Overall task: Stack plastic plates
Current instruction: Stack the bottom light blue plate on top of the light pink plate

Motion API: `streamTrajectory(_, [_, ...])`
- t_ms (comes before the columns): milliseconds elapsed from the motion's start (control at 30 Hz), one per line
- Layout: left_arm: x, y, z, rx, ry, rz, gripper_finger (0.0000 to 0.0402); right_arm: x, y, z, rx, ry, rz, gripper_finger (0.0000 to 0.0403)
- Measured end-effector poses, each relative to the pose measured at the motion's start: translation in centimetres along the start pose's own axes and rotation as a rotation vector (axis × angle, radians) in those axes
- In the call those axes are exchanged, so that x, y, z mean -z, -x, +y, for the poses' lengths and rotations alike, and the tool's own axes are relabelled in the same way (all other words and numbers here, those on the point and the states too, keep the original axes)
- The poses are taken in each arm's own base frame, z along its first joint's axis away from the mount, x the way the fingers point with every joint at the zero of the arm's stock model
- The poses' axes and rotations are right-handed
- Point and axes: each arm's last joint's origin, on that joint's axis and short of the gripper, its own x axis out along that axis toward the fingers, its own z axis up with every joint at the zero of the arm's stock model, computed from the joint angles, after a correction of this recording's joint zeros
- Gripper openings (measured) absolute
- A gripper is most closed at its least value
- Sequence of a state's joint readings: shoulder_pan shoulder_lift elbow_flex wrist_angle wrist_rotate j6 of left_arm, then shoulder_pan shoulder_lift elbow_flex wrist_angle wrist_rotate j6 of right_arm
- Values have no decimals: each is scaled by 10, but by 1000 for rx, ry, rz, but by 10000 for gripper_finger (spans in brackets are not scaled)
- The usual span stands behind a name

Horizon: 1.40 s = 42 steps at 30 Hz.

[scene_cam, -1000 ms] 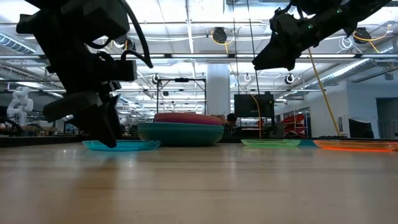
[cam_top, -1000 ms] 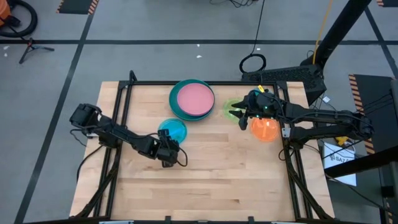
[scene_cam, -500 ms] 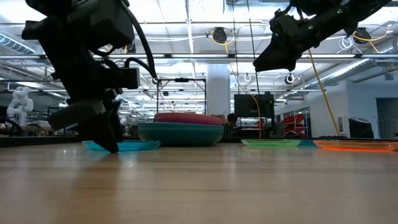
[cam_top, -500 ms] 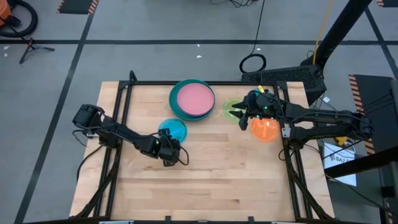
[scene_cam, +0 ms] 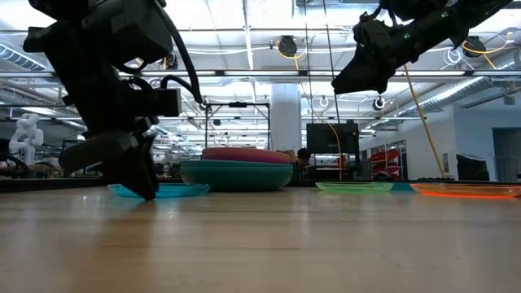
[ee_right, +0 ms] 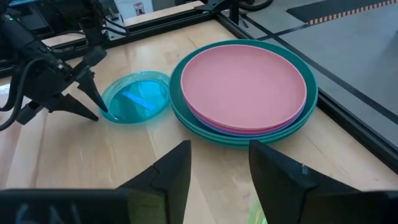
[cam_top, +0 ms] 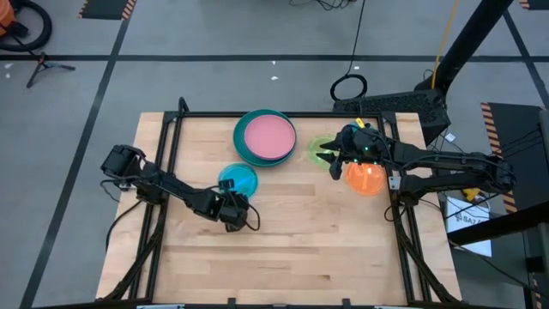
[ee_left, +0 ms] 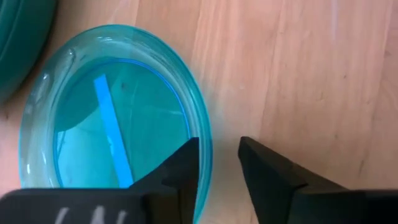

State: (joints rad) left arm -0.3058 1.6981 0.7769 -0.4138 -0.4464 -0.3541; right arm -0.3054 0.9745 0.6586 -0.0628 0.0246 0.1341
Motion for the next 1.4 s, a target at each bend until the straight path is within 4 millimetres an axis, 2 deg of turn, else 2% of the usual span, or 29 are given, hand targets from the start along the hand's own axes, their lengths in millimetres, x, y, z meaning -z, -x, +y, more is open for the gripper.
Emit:
streamTrajectory(267, [1,2,-3,-12,4,-10,98,0,0,0,0,-2,0,155])
streamTrajectory(1233, [3,4,-7,-44,12,-31,96,0,0,0,1,-3,2,155])
streamTrajectory(1400, [3,4,-7,-42,12,-31,71,0,0,0,1,-3,2,155])
